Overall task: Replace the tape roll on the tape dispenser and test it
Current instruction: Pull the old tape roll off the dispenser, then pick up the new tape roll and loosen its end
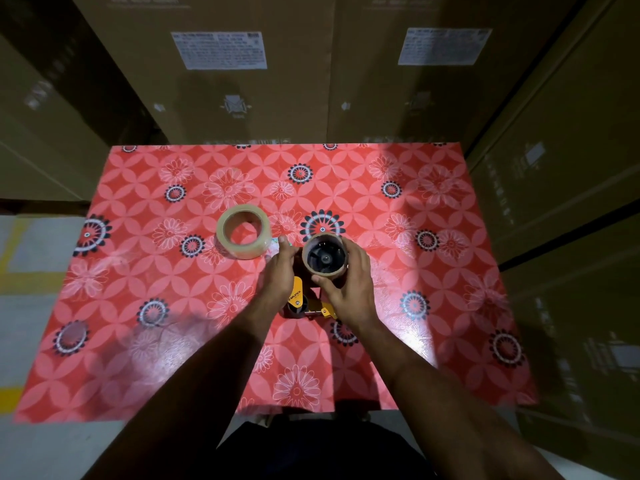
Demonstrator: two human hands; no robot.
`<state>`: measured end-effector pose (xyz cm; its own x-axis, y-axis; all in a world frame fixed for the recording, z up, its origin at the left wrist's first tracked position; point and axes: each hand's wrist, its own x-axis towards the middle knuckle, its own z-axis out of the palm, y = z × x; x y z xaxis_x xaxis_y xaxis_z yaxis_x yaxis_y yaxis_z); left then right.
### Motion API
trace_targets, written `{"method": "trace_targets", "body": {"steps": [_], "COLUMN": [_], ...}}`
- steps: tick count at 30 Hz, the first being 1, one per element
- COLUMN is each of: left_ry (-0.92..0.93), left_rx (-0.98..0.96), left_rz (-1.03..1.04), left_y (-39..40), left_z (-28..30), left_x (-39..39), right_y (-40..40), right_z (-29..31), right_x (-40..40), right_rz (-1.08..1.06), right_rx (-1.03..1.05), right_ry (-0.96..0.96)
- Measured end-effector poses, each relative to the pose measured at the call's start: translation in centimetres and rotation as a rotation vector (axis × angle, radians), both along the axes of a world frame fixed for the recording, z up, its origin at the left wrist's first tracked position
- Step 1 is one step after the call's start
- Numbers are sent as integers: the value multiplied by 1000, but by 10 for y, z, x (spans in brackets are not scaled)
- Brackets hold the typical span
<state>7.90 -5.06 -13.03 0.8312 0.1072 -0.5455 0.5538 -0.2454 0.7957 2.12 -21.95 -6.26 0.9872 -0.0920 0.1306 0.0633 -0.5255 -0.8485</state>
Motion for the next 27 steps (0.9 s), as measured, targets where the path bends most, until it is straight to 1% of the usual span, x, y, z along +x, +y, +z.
{"method": "trace_targets", "body": {"steps": [2,4,6,8,9,10,12,14,17,20,21,23,25,27], "left_ry": [-39,-44,-21,6,17,26,11,-29,-63,-137,-147,-160,-175,-198], "left_rx": [-29,-31,-7,27,39,53,69,41,40,81,100,100,92,132], "left_rz": [-6,-25,-14,50,65,58,25,-13,-79,-109,-113,-129,-151,-190], "left_y": [-4,-5,-2,2,3,3,0,-5,-8,-5,-1,7,16,20], "left_z": [13,14,3,-11,-17,-18,-8,9,41,53,54,56,56,57], "left_x": [-2,-2,1,5,8,9,9,6,-3,-7,-8,-12,-17,-23], "right_y": [0,2,4,4,5,6,7,4,-1,-15,-24,-50,-75,-92], "right_z": [1,2,5,5,5,6,9,12,12,13,14,10,6,-2], "right_x": [-3,-7,-10,-9,-8,-7,-8,-5,3,7,10,18,29,37], "right_rz": [-44,-52,11,111,130,111,-41,-201,-328,-457,-501,-541,-496,-433], "right_rx": [8,-16,-79,-132,-139,-115,10,141,220,270,256,138,12,-62], "right_ry": [2,-31,-104,-187,-199,-171,-46,41,61,70,66,75,117,162]}}
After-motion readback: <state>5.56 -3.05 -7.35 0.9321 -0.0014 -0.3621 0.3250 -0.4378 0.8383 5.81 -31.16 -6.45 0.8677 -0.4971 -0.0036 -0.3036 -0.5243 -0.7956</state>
